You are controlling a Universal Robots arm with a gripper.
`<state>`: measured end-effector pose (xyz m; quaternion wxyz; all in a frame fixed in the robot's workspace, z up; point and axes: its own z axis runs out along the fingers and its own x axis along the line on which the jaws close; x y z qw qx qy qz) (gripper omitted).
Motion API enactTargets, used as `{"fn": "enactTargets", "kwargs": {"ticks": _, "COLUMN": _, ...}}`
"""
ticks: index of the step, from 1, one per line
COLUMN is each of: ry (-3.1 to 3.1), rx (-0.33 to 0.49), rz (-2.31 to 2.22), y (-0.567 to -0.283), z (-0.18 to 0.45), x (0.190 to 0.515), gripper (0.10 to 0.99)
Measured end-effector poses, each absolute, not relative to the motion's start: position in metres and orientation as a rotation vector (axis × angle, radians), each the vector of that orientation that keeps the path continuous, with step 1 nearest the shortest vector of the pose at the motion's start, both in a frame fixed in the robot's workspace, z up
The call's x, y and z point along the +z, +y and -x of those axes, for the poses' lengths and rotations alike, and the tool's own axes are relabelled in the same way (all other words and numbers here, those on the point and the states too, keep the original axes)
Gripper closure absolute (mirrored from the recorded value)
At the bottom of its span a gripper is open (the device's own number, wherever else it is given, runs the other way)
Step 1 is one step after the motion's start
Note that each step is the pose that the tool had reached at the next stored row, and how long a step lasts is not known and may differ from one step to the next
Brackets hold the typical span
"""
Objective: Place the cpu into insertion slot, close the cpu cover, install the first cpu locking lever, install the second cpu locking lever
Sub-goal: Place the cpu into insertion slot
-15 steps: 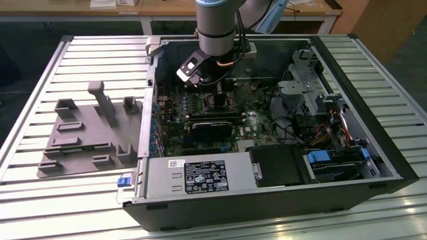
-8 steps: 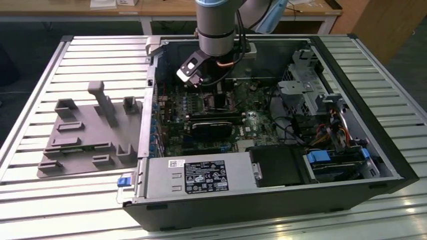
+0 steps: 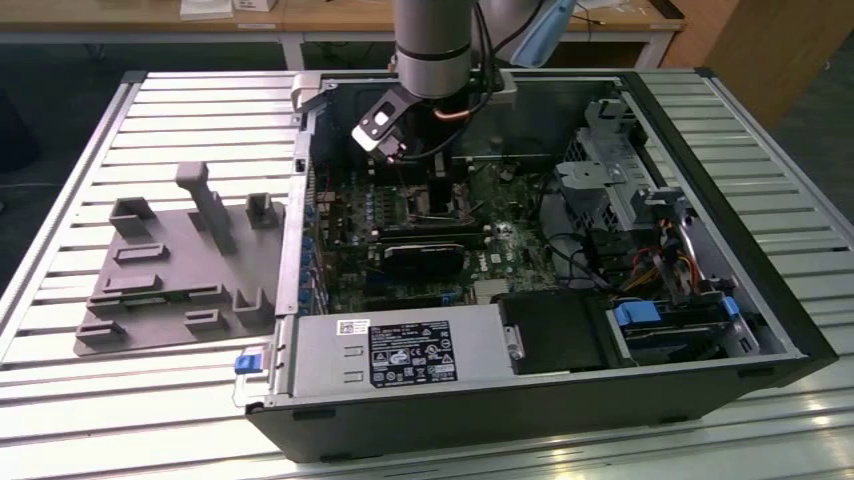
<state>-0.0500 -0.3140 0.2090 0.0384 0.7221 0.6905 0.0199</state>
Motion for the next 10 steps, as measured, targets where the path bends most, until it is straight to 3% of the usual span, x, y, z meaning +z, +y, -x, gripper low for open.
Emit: {"fn": "enactTargets", "kwargs": {"ticks": 10, "ry": 2.118, "rx": 0.061, "rz": -2.215, "y": -0.3140, "z": 0.0500, "x": 0.2171, "gripper": 0.475}}
